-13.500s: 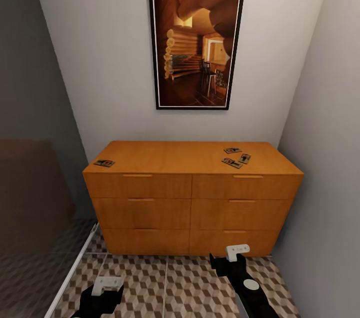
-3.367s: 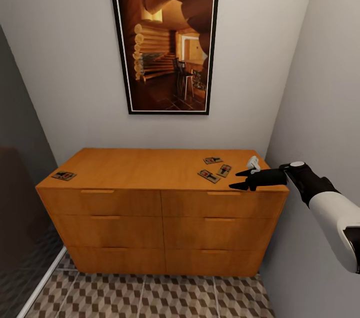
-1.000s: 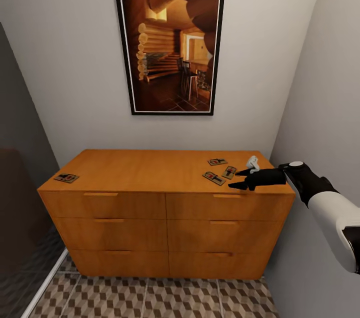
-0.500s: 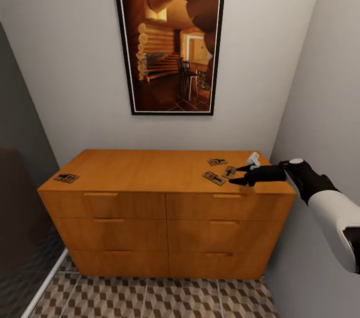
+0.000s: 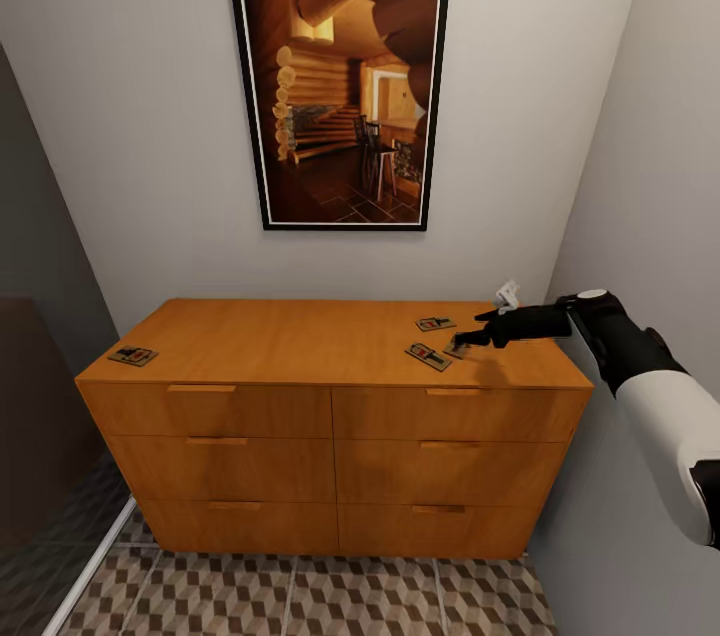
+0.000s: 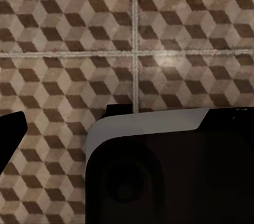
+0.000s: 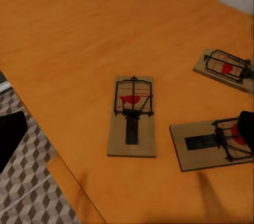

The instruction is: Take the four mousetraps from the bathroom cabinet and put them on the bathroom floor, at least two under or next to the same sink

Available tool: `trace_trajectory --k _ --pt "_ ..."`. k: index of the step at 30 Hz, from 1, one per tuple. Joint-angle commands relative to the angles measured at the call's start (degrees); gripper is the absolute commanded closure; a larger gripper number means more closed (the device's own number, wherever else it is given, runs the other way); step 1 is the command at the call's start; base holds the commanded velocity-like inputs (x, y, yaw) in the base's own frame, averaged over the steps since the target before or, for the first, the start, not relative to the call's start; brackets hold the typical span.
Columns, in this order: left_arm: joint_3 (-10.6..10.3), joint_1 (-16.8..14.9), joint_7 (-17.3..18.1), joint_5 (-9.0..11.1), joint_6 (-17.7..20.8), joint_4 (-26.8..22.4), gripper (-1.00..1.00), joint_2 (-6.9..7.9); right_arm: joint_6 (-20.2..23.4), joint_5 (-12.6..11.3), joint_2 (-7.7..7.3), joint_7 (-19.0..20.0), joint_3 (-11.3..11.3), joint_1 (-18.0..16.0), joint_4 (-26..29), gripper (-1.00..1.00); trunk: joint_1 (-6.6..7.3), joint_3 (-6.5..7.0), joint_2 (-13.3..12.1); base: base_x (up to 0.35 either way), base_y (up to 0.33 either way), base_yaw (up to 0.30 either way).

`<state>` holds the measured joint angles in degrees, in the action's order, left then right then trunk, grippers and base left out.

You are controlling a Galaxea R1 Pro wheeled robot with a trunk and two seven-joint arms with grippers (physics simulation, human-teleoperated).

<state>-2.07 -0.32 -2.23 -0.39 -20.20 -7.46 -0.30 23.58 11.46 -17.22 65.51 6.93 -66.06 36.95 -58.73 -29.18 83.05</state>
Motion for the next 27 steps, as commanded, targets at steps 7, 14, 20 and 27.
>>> trace_trajectory --k 7,14,20,27 --pt "-0.22 -0.03 -0.23 -0.04 -0.19 0.07 -1.0 0.33 8.16 0.31 0.64 -1.04 0.36 -0.03 6.92 -1.0 0.0 -0.06 0.03 0.0 0.0 0.0" --pt "-0.22 -0.03 -0.23 -0.05 -0.19 0.08 -1.0 0.38 14.25 0.5 2.01 -2.89 3.11 -0.03 11.0 -1.0 0.0 -0.06 0.03 0.0 0.0 0.0" --pt "-0.22 -0.03 -0.23 -0.05 -0.19 0.08 -1.0 0.39 16.16 2.53 3.77 -6.36 6.94 -0.03 12.15 -1.0 0.0 -0.06 0.03 0.0 0.0 0.0" --pt "-0.22 -0.04 -0.23 -0.05 -0.19 0.15 -1.0 0.39 18.33 7.7 6.86 -8.34 9.23 -0.03 12.78 -1.0 0.0 -0.06 0.03 0.0 0.0 0.0"
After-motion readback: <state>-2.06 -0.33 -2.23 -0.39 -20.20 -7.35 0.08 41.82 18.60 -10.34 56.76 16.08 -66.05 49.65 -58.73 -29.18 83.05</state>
